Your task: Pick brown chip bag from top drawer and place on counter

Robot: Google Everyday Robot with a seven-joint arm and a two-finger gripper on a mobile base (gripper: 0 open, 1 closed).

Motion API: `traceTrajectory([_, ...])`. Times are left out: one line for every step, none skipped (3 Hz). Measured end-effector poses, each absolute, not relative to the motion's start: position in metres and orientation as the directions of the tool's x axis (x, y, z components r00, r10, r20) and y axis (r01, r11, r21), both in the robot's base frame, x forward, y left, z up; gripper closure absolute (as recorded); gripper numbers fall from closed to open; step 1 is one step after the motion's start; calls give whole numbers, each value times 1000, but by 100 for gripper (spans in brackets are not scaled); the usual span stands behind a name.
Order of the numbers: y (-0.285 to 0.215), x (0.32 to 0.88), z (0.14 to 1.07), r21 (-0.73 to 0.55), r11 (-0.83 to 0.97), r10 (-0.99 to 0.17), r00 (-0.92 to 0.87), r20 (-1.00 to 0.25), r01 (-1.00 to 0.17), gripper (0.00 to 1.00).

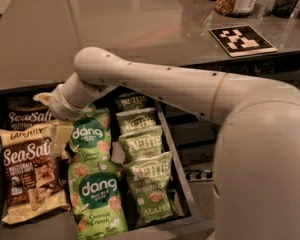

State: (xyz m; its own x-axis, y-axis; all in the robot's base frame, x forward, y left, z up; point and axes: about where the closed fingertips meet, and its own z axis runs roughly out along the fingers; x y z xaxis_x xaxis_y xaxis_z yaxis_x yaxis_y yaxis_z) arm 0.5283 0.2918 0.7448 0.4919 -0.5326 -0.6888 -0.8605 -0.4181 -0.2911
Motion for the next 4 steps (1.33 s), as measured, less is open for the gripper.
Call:
traceTrajectory([338,525,730,-276,-475,-489,511,-707,-836,0])
traceTrajectory([372,526,704,-239,-523,-465,509,-725,-818,0])
traceTrajectory([387,523,683,-192,-561,-538,531,-655,-805,0])
traceTrajectory([376,523,680,-155,-520,-628,500,-596,-840,0])
